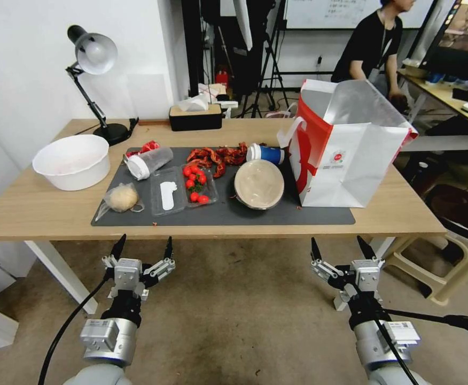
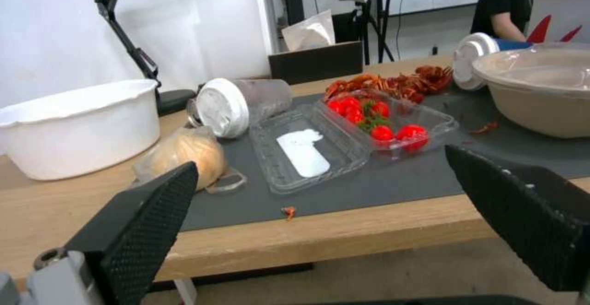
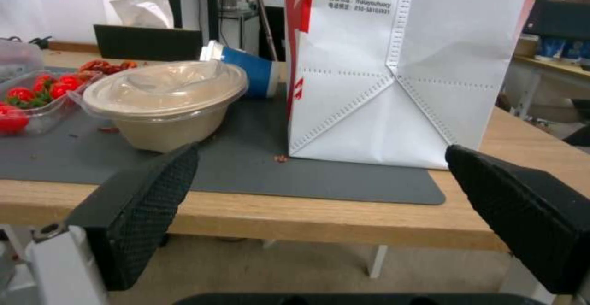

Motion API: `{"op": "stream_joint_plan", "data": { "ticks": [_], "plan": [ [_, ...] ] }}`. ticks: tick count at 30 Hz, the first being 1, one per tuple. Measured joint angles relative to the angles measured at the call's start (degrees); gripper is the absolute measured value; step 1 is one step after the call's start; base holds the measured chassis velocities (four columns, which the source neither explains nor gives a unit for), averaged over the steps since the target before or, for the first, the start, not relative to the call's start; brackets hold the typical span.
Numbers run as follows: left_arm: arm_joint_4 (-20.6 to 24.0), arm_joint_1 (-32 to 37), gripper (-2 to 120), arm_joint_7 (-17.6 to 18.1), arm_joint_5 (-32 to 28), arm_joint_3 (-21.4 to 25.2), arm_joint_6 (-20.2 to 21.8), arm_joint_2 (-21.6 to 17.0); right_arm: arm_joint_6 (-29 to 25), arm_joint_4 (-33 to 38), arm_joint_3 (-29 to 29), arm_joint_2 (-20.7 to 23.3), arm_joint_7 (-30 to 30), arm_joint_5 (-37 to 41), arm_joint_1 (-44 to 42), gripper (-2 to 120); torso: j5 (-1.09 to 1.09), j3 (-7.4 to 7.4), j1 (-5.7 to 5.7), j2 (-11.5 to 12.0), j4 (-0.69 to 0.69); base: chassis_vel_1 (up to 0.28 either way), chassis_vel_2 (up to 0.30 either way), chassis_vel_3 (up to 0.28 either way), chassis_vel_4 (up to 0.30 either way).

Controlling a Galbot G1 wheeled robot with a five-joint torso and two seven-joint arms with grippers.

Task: Pick up the trash from the table and place it into the takeout bag.

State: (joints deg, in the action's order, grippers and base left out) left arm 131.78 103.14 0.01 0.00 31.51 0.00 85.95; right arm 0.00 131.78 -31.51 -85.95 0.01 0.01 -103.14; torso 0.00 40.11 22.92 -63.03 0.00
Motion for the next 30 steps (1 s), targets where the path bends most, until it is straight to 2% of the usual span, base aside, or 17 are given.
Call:
{"op": "stream_joint_plan", "data": {
  "ticks": [17, 19, 21, 23, 24, 25, 27, 29, 30],
  "plan": [
    [0.1, -0.2, 100, 0.2, -0.4, -0.1, 0.4, -0.2, 0.5, 0.0, -0.1, -0.1, -0.3, 0.0, 0.1, 100, 0.0, 0.0, 0.0, 0.0, 0.0, 0.0, 0.0, 0.0, 0.0],
    [1.2, -1.0, 100, 1.8, -2.8, -0.6, 2.7, -1.1, 3.3, 1.2, -0.9, -0.8, -2.4, -0.5, 0.6, 100, 0.0, 0.0, 0.0, 0.0, 0.01, 0.0, 0.0, 0.0, 0.0],
    [3.2, -2.6, 100, 4.8, -7.3, -1.6, 7.0, -3.0, 8.9, 3.4, -2.5, -2.2, -6.4, -1.5, 1.8, 100, -0.01, 0.0, 0.0, 0.0, -0.01, 0.0, 0.0, 0.0, 0.0],
    [3.5, -2.9, 100, 5.3, -8.0, -1.7, 7.8, -3.3, 9.7, 3.8, -2.8, -2.4, -7.1, -1.7, 2.0, 100, -0.01, 0.0, 0.0, 0.0, 0.0, 0.0, 0.0, 0.0, 0.0],
    [5.2, -4.2, 100, 7.9, -11.9, -2.5, 11.5, -4.9, 12.8, 5.1, -3.8, -3.2, -9.7, -2.0, 2.7, 100, -0.01, 0.0, 0.01, 0.0, 0.0, 0.0, 0.0, 0.0, 0.0],
    [6.2, -5.0, 100, 9.4, -14.1, -3.0, 13.7, -5.8, 13.7, 5.3, -4.1, -3.3, -10.6, -2.0, 2.9, 100, -0.01, 0.0, 0.02, 0.0, 0.0, 0.0, 0.0, 0.0, 0.0],
    [6.9, -5.5, 100, 10.4, -15.7, -3.4, 15.3, -6.5, 13.9, 5.4, -4.2, -3.3, -10.8, -2.0, 3.0, 100, 0.0, 0.0, 0.02, 0.0, 0.0, 0.0, 0.0, 0.0, 0.0],
    [9.2, -7.3, 100, 13.8, -20.8, -4.5, 20.3, -8.6, 14.2, 5.4, -4.3, -3.3, -11.0, -1.9, 3.1, 100, 0.0, 0.0, 0.02, 0.0, 0.0, 0.0, 0.0, 0.0, 0.0],
    [9.2, -7.3, 100, 13.8, -20.8, -4.5, 20.3, -8.6, 14.2, 5.4, -4.3, -3.3, -11.0, -1.9, 3.1, 100, 0.0, 0.0, 0.02, 0.0, 0.0, 0.0, 0.0, 0.0, 0.0]
  ]
}}
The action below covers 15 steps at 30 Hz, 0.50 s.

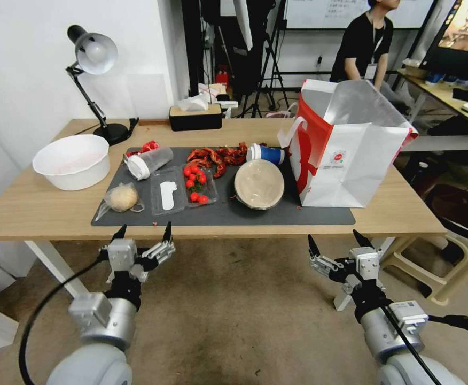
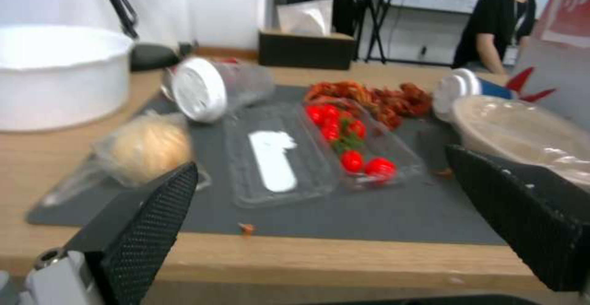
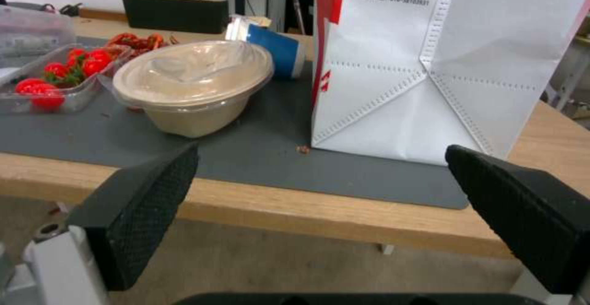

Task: Pick up the trash from the table and place it into the takeout bag.

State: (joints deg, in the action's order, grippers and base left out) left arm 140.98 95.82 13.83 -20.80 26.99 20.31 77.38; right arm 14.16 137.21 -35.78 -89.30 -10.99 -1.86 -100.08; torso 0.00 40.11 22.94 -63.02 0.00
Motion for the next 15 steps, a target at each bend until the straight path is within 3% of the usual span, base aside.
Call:
{"op": "stream_joint_plan", "data": {
  "ticks": [3, 15],
  "plan": [
    [0.7, -0.4, 100, 0.9, -1.8, -0.5, 2.7, -0.9, 0.0, 0.0, 0.0, 0.0, 0.1, 0.2, 0.0, 100, -0.02, 0.0, 0.0, 0.0, 0.01, 0.0, 0.0, 0.0, 0.0],
    [0.3, 0.2, 100, 0.4, -0.8, -0.5, 2.6, -0.7, 0.0, -0.6, 0.1, 0.3, 0.6, 0.6, 0.3, 100, 0.0, 0.0, -0.02, 0.0, 0.0, 0.0, 0.0, 0.0, 0.0]
  ]
}}
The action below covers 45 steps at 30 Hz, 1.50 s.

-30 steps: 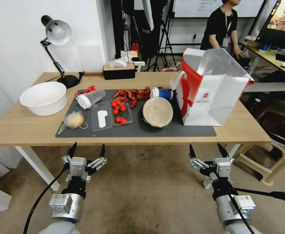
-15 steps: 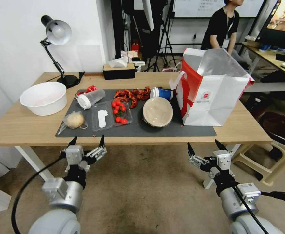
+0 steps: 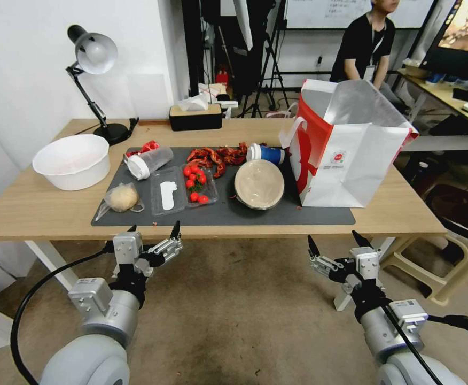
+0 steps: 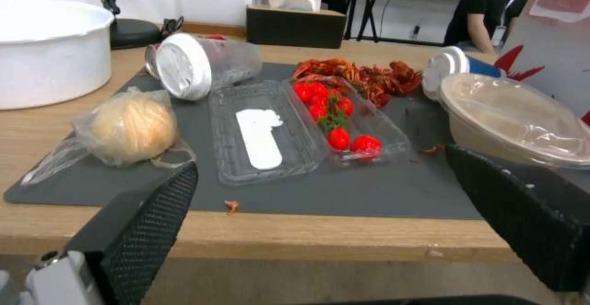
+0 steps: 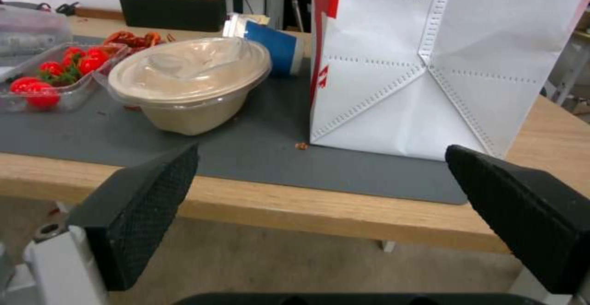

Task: Pick up the trash from the table and place it into the takeout bag.

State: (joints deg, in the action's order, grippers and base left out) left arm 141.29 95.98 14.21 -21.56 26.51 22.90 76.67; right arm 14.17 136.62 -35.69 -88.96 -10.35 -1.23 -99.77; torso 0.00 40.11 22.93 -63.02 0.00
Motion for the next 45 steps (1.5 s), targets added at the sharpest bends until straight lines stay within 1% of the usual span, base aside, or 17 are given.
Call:
{"op": "stream_joint_plan", "data": {
  "ticks": [6, 13, 14, 15, 17, 18, 20, 22, 23, 26, 30, 31, 33, 34, 36, 38, 45],
  "plan": [
    [-0.4, 0.0, 100, -0.2, 0.4, 0.0, -0.4, 0.2, 0.4, -0.1, 0.0, 0.7, -0.1, 1.4, 0.6, 100, 0.0, 0.0, 0.0, 0.0, 0.0, 0.0, 0.0, 0.0, 0.0],
    [-0.6, 0.2, 100, -0.2, 0.9, 0.0, -0.6, 0.2, 2.3, -0.1, 0.5, 2.6, 0.9, 9.9, 3.3, 100, 0.0, 0.0, 0.0, 0.0, 0.0, 0.0, 0.0, 0.0, 0.0],
    [-0.7, 0.4, 100, -0.2, 1.1, 0.0, -0.7, 0.3, 3.1, -0.1, 0.8, 3.0, 2.1, 14.0, 4.2, 100, 0.0, 0.0, 0.0, 0.0, -0.01, 0.0, 0.0, 0.0, 0.0],
    [-0.7, 0.4, 100, -0.3, 1.1, 0.0, -0.7, 0.3, 3.1, -0.1, 0.9, 3.1, 2.2, 14.4, 4.2, 100, 0.0, 0.0, 0.0, 0.0, -0.01, 0.0, 0.0, 0.0, 0.0],
    [-1.0, 0.6, 100, -0.4, 1.5, -0.1, -1.1, 0.7, 5.2, -0.2, 1.8, 3.8, 5.6, 24.3, 6.4, 100, 0.0, 0.0, -0.01, 0.0, 0.01, 0.0, 0.0, 0.0, 0.0],
    [-1.0, 0.6, 100, -0.4, 1.5, -0.1, -1.1, 0.7, 5.2, -0.2, 1.8, 3.8, 5.6, 24.3, 6.4, 100, 0.0, 0.0, -0.01, 0.0, 0.01, 0.0, 0.0, 0.0, 0.0],
    [-1.2, 0.7, 100, -0.5, 1.7, -0.1, -1.3, 0.8, 6.3, -0.4, 2.5, 4.2, 7.5, 29.4, 7.7, 100, 0.0, 0.0, -0.01, 0.0, 0.0, 0.0, 0.0, 0.0, 0.0],
    [-1.3, 0.7, 100, -0.5, 1.8, -0.1, -1.3, 0.9, 6.5, -0.5, 2.6, 4.3, 7.9, 30.4, 8.0, 100, -0.01, 0.0, -0.01, 0.0, 0.0, 0.0, 0.0, 0.0, 0.0],
    [-1.4, 0.7, 100, -0.5, 1.9, -0.1, -1.5, 1.0, 7.0, -0.9, 3.1, 4.5, 9.1, 33.1, 9.2, 100, -0.01, 0.0, -0.02, 0.0, 0.0, 0.0, 0.0, 0.0, 0.0],
    [-1.4, 0.7, 100, -0.6, 1.9, -0.1, -1.5, 1.0, 7.1, -1.0, 3.2, 4.5, 9.3, 33.6, 9.5, 100, 0.0, 0.0, -0.02, 0.0, -0.01, 0.0, 0.0, 0.0, 0.0],
    [-2.1, 0.7, 100, -0.7, 2.4, 0.0, -1.9, 1.1, 11.1, -6.0, 6.2, 5.1, 17.2, 47.9, 17.6, 100, 0.0, 0.0, -0.01, 0.0, 0.0, 0.0, 0.0, 0.0, 0.0],
    [-2.1, 0.7, 100, -0.7, 2.4, 0.0, -1.9, 1.1, 11.1, -6.0, 6.2, 5.1, 17.2, 47.9, 17.6, 100, 0.0, 0.0, -0.01, 0.0, 0.0, 0.0, 0.0, 0.0, 0.0],
    [-2.3, 0.9, 100, -0.9, 3.1, 0.3, -2.0, 1.0, 13.7, -10.9, 8.0, 5.0, 22.7, 56.1, 23.3, 100, -0.01, 0.01, -0.01, 0.0, 0.0, 0.0, 0.0, 0.0, 0.0],
    [-2.3, 0.9, 100, -0.9, 3.1, 0.3, -2.0, 1.0, 13.7, -10.9, 8.0, 5.0, 22.7, 56.1, 23.3, 100, -0.01, 0.01, -0.01, 0.0, 0.0, 0.0, 0.0, 0.0, 0.0],
    [-2.4, 1.0, 100, -1.0, 3.4, 0.7, -2.0, 1.1, 15.6, -14.4, 9.9, 4.2, 28.5, 60.0, 28.6, 100, -0.01, 0.01, -0.01, 0.0, 0.01, 0.0, 0.0, 0.0, 0.0],
    [-2.4, 1.2, 100, -1.0, 3.5, 0.9, -2.2, 1.3, 16.2, -16.9, 11.4, 3.6, 32.0, 62.3, 31.7, 100, -0.01, 0.01, -0.01, 0.0, 0.0, 0.0, 0.0, 0.0, 0.0],
    [-2.7, 1.8, 100, -0.7, 3.6, 1.2, -3.0, 1.8, 17.4, -20.3, 13.6, 2.7, 36.3, 64.3, 36.7, 100, -0.01, 0.0, 0.0, 0.0, 0.0, 0.0, 0.0, 0.0, 0.0]
  ]
}}
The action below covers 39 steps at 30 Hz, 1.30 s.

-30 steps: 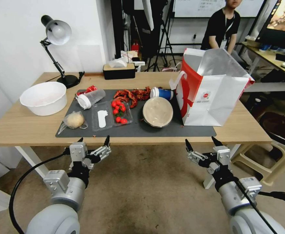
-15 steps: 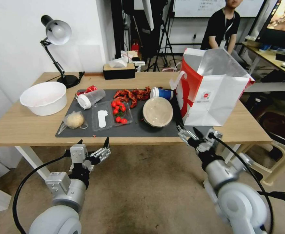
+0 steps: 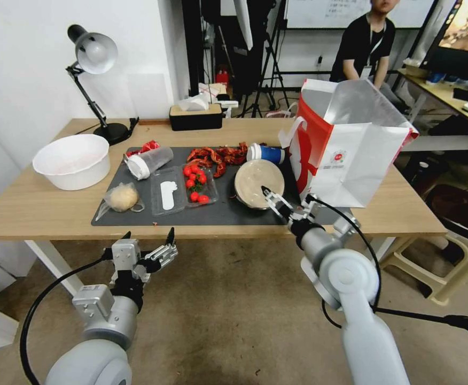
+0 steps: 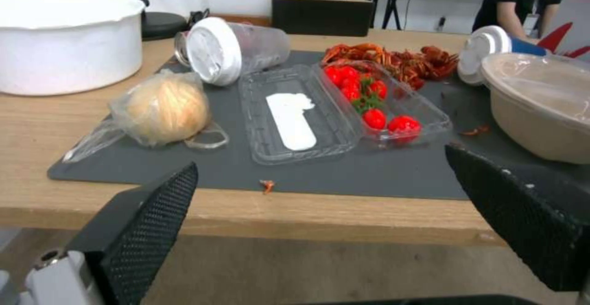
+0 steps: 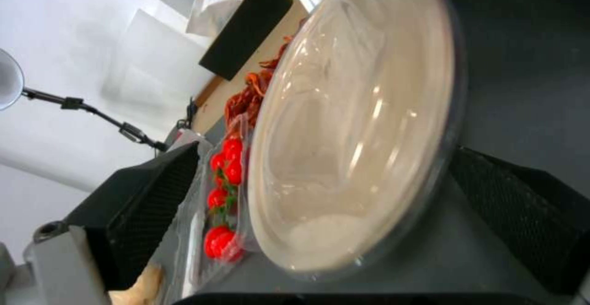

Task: Pick up the trash from the table and place it into the takeout bag.

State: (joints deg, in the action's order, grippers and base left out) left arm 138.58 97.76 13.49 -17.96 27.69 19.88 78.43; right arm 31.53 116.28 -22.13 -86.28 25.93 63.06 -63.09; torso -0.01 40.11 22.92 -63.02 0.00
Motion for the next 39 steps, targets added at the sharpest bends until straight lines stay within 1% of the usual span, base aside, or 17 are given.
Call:
{"op": "stream_joint_plan", "data": {
  "ticks": [5, 7, 9, 13, 14, 17, 18, 21, 22, 25, 30, 32, 33, 35, 37, 38, 39],
  "plan": [
    [0.0, 0.4, 100, 0.1, 0.2, 0.0, -0.4, 0.3, 0.8, -1.0, 0.2, -0.3, 2.1, 1.5, 1.5, 98, 0.0, 0.0, 0.0, 0.0, 0.0, 0.0, 0.0, 0.0, 0.0],
    [0.0, 0.6, 100, 0.2, 0.3, 0.0, -0.7, 0.4, 1.1, -1.2, 0.3, -0.3, 3.1, 1.7, 1.7, 88, 0.0, 0.0, 0.0, 0.0, 0.0, 0.0, 0.0, 0.0, 0.0],
    [0.0, 0.7, 100, 0.3, 0.3, 0.0, -0.8, 0.5, 1.3, -1.2, 0.3, -0.3, 3.4, 1.8, 1.6, 85, 0.0, 0.0, 0.0, 0.0, 0.0, 0.0, 0.0, 0.0, 0.0],
    [0.0, 1.0, 100, 0.5, 0.3, 0.0, -1.2, 0.6, 1.5, -1.3, 0.0, 0.0, 4.2, 2.8, 1.5, 65, 0.0, 0.0, 0.0, 0.0, -0.01, 0.0, 0.0, 0.0, 0.0],
    [0.0, 1.0, 100, 0.5, 0.3, 0.0, -1.2, 0.6, 1.5, -1.3, 0.0, 0.0, 4.2, 2.8, 1.5, 65, 0.0, 0.0, 0.0, 0.0, -0.01, 0.0, 0.0, 0.0, 0.0],
    [0.2, 1.2, 100, 0.5, 0.4, -0.1, -1.3, 0.7, 1.5, -1.4, -0.5, 0.0, 4.6, 3.3, 1.5, 52, 0.0, 0.0, 0.0, 0.0, -0.01, 0.0, 0.0, 0.0, 0.0],
    [0.2, 1.2, 100, 0.5, 0.4, -0.1, -1.3, 0.7, 1.5, -1.4, -0.5, 0.0, 4.6, 3.3, 1.5, 52, 0.0, 0.0, 0.0, 0.0, -0.01, 0.0, 0.0, 0.0, 0.0],
    [0.5, 1.5, 100, 0.5, 0.7, -0.2, -1.3, 0.8, 1.3, -1.4, -0.8, 0.0, 5.1, 3.9, 1.6, 37, 0.01, 0.0, 0.0, 0.0, 0.0, 0.0, 0.0, 0.0, 0.0],
    [0.5, 1.5, 100, 0.5, 0.7, -0.2, -1.3, 0.8, 1.3, -1.4, -0.8, 0.0, 5.1, 3.9, 1.6, 37, 0.01, 0.0, 0.0, 0.0, 0.0, 0.0, 0.0, 0.0, 0.0],
    [0.7, 1.6, 100, 0.8, 0.7, -0.2, -1.5, 0.7, 1.2, -1.4, -1.1, 0.2, 5.2, 4.1, 1.6, 23, 0.01, 0.0, 0.0, 0.0, 0.0, 0.0, 0.0, 0.0, 0.0],
    [0.8, 1.7, 100, 1.2, 0.8, -0.2, -1.8, 0.6, 1.1, -1.5, -1.2, 0.3, 5.1, 4.1, 1.5, 14, 0.01, 0.0, 0.0, 0.0, 0.0, 0.0, 0.0, 0.0, 0.0],
    [0.8, 1.7, 100, 1.5, 0.8, -0.1, -2.0, 0.6, 1.1, -1.0, -1.1, 0.7, 2.5, 1.9, 1.2, 7, 0.01, 0.0, 0.0, 0.0, 0.0, 0.0, 0.0, 0.0, 0.0],
    [0.8, 1.7, 100, 1.5, 0.8, -0.1, -2.0, 0.6, 1.1, -1.0, -1.1, 0.7, 2.5, 1.9, 1.2, 7, 0.01, 0.0, 0.0, 0.0, 0.0, 0.0, 0.0, 0.0, 0.0],
    [0.9, 1.8, 100, 1.7, 0.8, -0.1, -2.1, 0.5, 1.0, 0.2, -0.8, 1.8, -2.8, -3.0, 0.5, 3, 0.0, 0.0, 0.0, 0.0, 0.0, 0.0, 0.0, 0.0, 0.0],
    [1.1, 1.9, 100, 1.8, 0.8, 0.0, -2.1, 0.4, 0.8, 1.3, -0.4, 3.3, -9.1, -9.5, 0.0, 3, 0.02, -0.01, 0.0, 0.0, 0.0, 0.0, 0.0, 0.0, 0.0],
    [1.1, 1.9, 100, 1.8, 0.8, 0.0, -2.1, 0.4, 0.8, 1.3, -0.4, 3.3, -9.1, -9.5, 0.0, 3, 0.02, -0.01, 0.0, 0.0, 0.0, 0.0, 0.0, 0.0, 0.0],
    [1.2, 2.0, 100, 1.8, 0.8, 0.1, -2.1, 0.3, 0.4, 1.9, -0.2, 4.8, -13.7, -15.2, -0.3, 3, 0.02, -0.01, 0.0, 0.0, 0.0, 0.0, 0.0, 0.0, 0.0]
  ]
}}
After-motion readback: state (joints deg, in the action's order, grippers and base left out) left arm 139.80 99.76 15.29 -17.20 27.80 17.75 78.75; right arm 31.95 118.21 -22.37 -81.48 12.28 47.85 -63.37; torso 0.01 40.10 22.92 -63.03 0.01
